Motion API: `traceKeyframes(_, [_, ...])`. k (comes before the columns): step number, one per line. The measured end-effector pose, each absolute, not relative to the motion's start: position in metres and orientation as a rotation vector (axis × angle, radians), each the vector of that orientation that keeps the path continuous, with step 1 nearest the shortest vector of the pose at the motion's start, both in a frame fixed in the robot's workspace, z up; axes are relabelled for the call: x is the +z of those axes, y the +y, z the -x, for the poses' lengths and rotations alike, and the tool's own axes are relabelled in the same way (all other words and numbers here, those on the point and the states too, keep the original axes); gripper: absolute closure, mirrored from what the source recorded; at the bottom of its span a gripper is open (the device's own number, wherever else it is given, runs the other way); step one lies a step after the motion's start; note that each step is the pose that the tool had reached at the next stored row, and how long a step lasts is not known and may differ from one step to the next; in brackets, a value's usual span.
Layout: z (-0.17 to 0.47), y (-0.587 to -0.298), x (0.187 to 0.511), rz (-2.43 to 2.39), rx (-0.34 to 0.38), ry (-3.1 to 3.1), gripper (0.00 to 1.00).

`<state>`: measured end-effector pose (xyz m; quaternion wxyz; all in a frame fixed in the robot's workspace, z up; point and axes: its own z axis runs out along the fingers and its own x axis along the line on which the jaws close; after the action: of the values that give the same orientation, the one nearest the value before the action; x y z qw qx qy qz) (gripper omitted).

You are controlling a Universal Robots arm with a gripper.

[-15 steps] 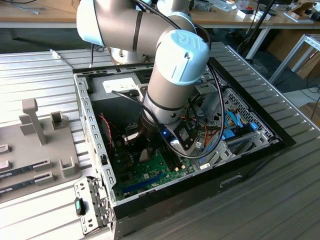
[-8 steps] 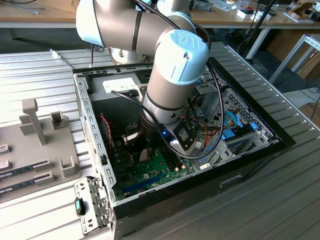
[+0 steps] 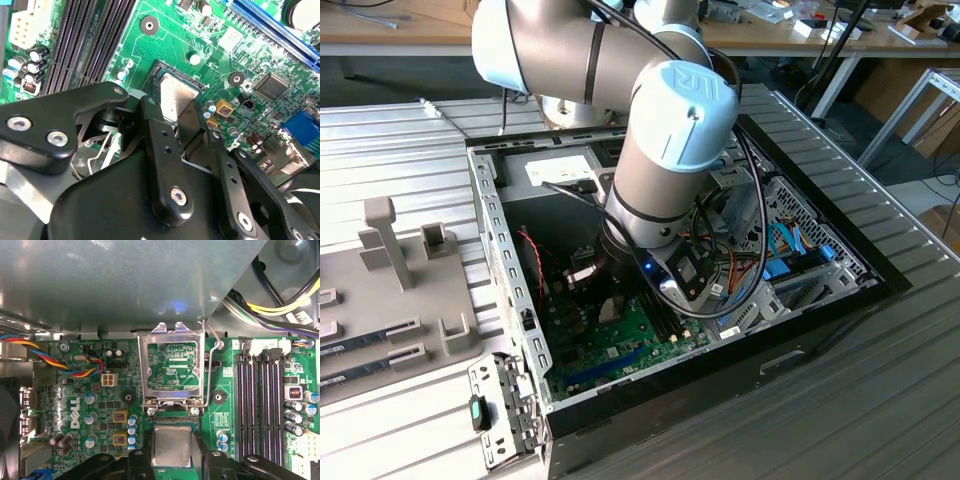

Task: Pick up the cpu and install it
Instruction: 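Place the cpu into insertion slot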

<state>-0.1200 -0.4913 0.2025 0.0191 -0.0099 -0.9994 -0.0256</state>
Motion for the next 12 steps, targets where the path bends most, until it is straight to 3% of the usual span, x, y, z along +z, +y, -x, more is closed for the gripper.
traceKeyframes(12, [0.1200, -0.4916, 0.2056, 0.030, -0.090, -3.102, 0.61])
